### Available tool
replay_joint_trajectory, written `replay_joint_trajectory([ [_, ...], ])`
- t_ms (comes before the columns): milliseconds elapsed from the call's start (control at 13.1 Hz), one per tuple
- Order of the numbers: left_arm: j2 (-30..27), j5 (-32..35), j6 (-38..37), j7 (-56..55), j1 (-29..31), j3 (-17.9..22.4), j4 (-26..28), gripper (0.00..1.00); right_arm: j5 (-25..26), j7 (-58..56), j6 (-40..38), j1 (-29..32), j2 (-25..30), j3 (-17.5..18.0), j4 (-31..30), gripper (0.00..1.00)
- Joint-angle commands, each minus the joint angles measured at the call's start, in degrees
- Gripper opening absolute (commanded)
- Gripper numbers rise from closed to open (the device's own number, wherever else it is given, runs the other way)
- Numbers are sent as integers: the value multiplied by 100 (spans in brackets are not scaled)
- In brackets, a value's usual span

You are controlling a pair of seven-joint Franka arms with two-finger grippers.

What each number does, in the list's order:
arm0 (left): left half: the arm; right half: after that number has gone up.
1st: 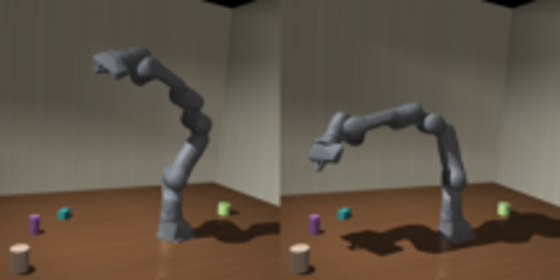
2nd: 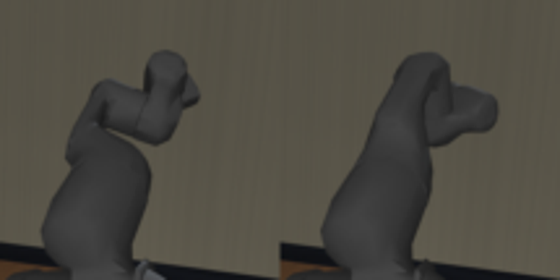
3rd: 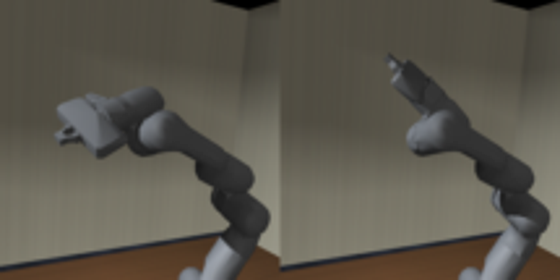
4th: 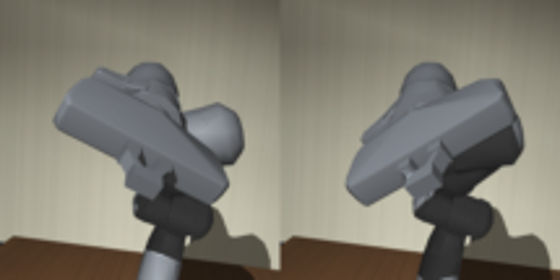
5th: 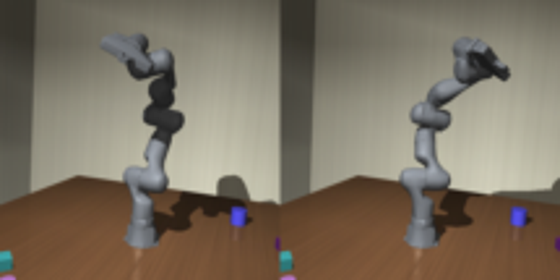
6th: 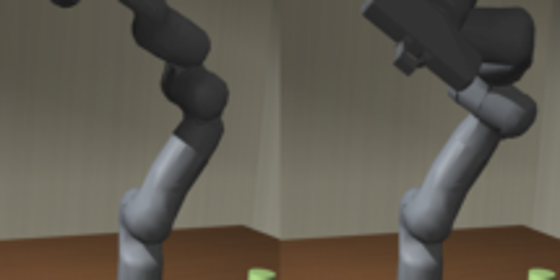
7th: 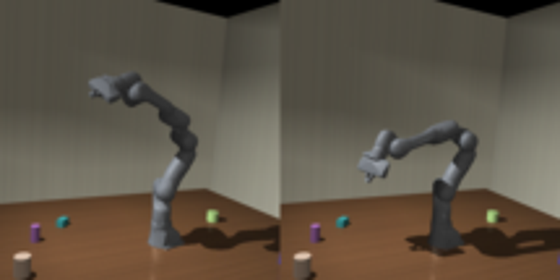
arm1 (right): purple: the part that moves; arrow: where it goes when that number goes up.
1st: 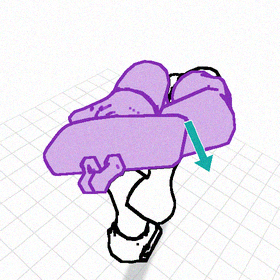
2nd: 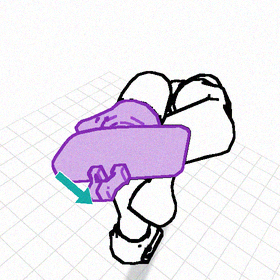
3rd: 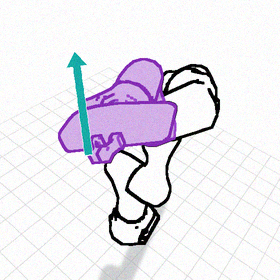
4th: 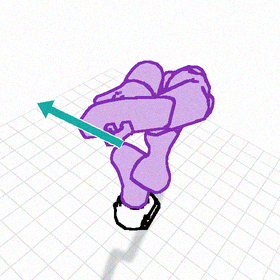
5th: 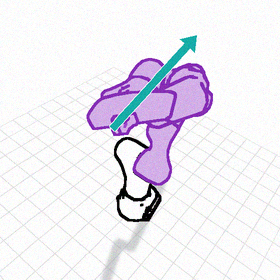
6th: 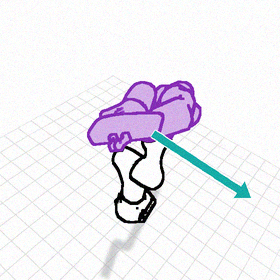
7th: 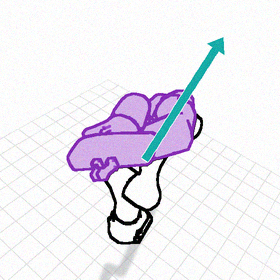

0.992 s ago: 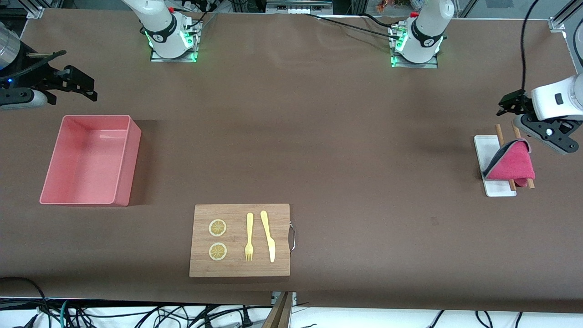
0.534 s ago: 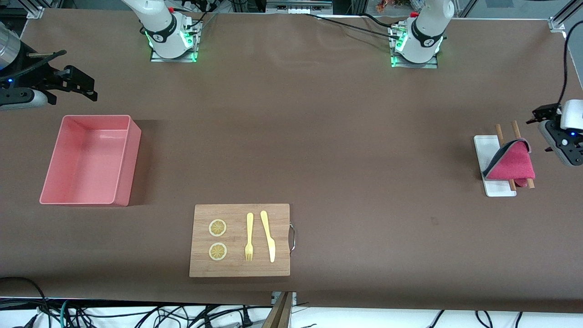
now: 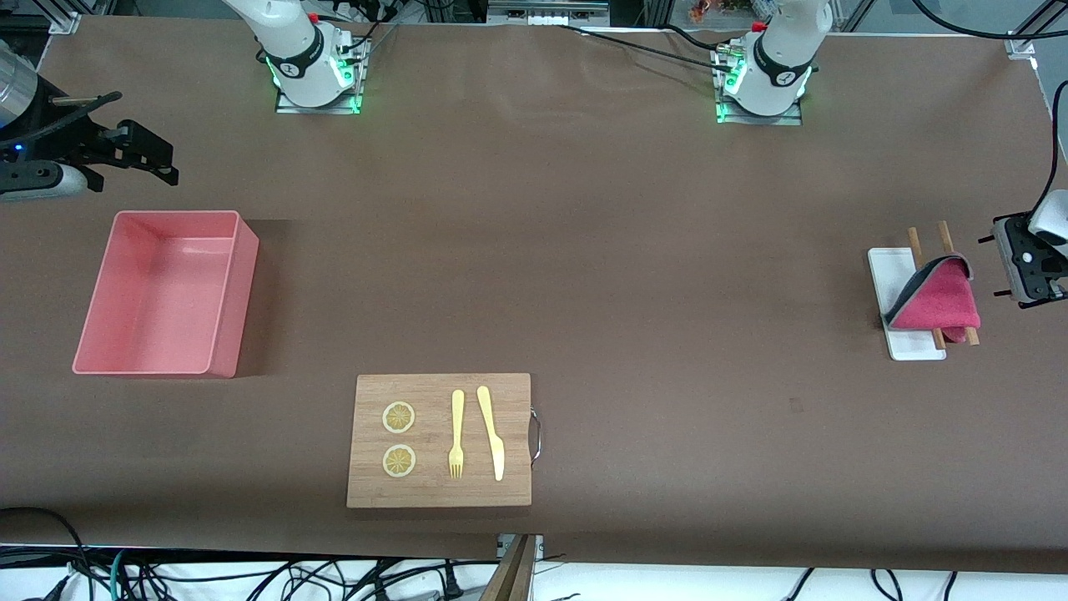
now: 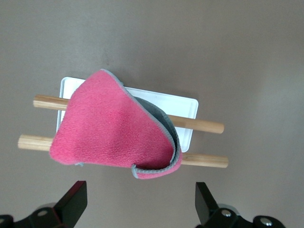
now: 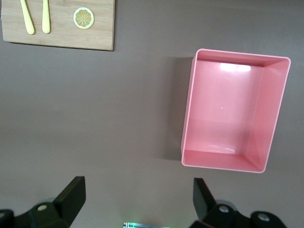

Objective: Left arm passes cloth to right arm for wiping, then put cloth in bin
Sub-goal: 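Lower the left gripper onto the pink cloth on the white holder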

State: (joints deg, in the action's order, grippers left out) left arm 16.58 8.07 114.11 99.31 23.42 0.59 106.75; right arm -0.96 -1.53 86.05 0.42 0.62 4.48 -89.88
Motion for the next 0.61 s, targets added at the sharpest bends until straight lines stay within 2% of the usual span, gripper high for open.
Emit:
replay_joint_trajectory([
  [0, 178, 98, 252, 535, 294, -77, 83, 100, 43, -49, -115, 19, -44, 26, 137, 100],
  [305, 223, -85, 217, 625, 452, -86, 267, 98, 34, -58, -115, 19, -53, 18, 137, 100],
  [458, 232, -174, 209, 694, 479, -103, 337, 89, 34, -58, -115, 19, -53, 18, 137, 100],
  [534, 232, -175, 209, 704, 479, -112, 329, 80, 34, -58, -115, 19, -53, 18, 137, 100],
])
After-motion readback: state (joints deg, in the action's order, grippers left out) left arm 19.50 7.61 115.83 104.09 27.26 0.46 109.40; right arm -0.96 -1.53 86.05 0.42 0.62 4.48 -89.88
